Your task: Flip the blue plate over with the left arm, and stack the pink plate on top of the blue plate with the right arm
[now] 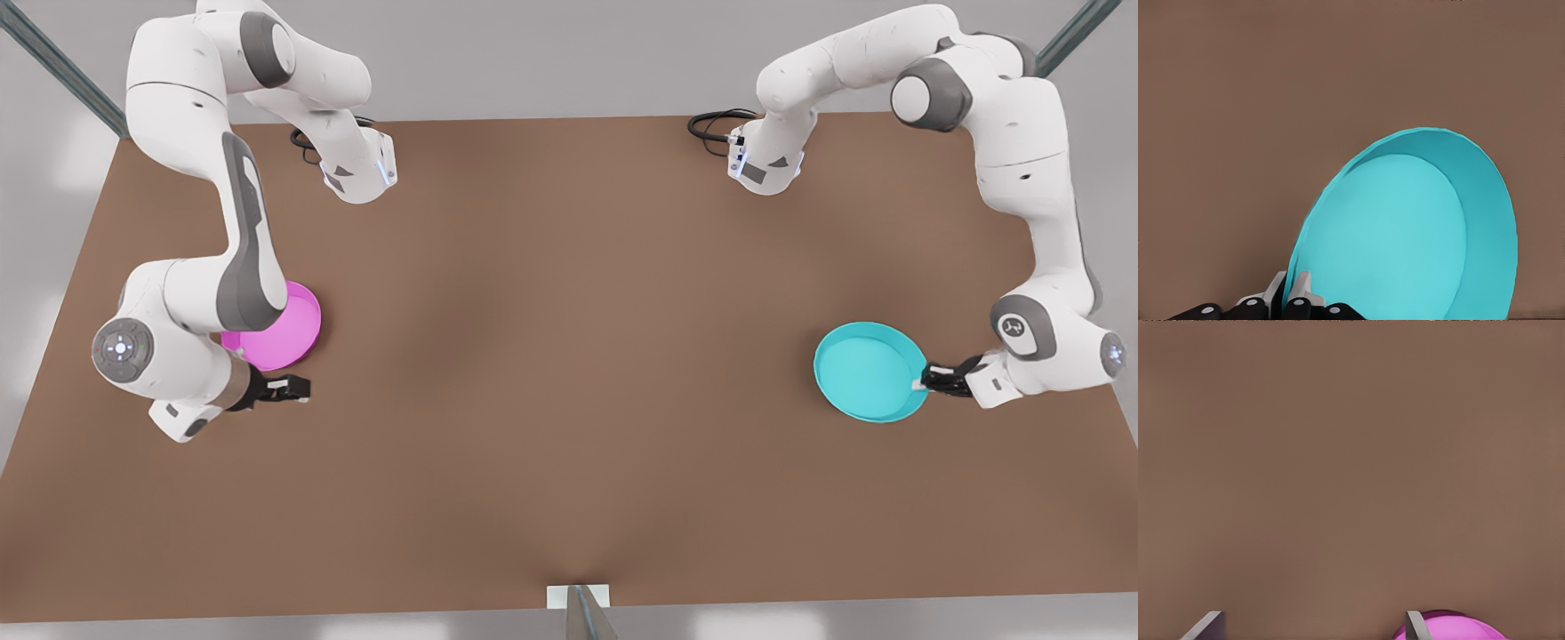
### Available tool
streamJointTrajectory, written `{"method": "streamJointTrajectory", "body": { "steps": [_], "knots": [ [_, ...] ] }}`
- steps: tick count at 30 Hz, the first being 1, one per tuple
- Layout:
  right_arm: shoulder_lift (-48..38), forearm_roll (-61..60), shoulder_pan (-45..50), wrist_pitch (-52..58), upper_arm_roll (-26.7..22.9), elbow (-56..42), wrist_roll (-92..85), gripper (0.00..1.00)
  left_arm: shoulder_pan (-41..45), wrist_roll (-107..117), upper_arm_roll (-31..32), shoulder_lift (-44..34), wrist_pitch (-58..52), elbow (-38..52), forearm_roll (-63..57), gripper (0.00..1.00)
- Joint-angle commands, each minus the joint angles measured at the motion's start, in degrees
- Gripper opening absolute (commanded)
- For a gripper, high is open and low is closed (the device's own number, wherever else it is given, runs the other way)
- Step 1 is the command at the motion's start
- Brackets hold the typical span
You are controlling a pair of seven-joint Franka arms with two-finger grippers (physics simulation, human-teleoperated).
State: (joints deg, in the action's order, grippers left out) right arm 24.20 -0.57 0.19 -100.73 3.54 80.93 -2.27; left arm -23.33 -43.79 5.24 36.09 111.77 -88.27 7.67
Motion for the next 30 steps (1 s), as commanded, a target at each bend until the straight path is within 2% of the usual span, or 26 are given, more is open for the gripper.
{"method": "streamJointTrajectory", "body": {
  "steps": [1, 6, 7, 10, 12, 16, 19, 23, 27, 30],
  "knots": [
    [-0.1, 0.2, 0.1, -0.9, 0.0, -0.1, -0.1, 1.0, 4.2, 29.7, -0.1, -1.8, -8.8, 2.6, -9.8, 0.21],
    [-0.2, 0.1, 0.1, -0.8, 0.0, 0.0, 0.0, 1.0, 18.8, 61.2, -0.1, -4.3, -28.8, 14.5, -14.8, 0.21],
    [-0.2, 0.1, 0.1, -0.8, 0.0, 0.0, 0.0, 1.0, 24.0, 70.7, 0.1, -4.2, -33.7, 17.0, -18.6, 0.21],
    [0.1, 0.0, 0.1, -1.0, 0.0, 0.0, 0.1, 1.0, 35.3, 88.8, 0.2, -3.7, -40.1, 21.2, -24.2, 0.21],
    [0.1, 0.0, 0.1, -1.1, 0.0, 0.0, 0.1, 1.0, 43.6, 93.4, 0.3, -3.7, -45.6, 21.9, -37.5, 0.21],
    [0.1, -0.8, -0.1, -1.1, 0.0, 0.5, 0.1, 1.0, 58.4, 97.2, 0.3, 2.7, -53.1, 21.9, -64.4, 0.21],
    [-0.1, -0.9, -0.1, -1.1, 0.0, 0.3, 0.0, 1.0, 63.7, 97.1, 0.3, 9.2, -57.7, 21.9, -79.0, 0.21],
    [-0.2, -0.9, -0.3, -1.1, 0.0, 0.2, 0.1, 1.0, 68.4, 97.1, 0.3, 15.4, -61.8, 21.9, -89.6, 0.21],
    [-0.2, -0.9, -0.4, -1.1, 0.0, 0.1, -0.1, 1.0, 72.5, 97.2, 0.3, 23.1, -61.9, 28.0, -90.9, 0.21],
    [0.0, -0.7, -0.4, -1.2, -0.1, -0.1, -0.1, 1.0, 75.1, 97.2, 0.6, 25.2, -61.3, 30.1, -90.8, 0.21]
  ]
}}
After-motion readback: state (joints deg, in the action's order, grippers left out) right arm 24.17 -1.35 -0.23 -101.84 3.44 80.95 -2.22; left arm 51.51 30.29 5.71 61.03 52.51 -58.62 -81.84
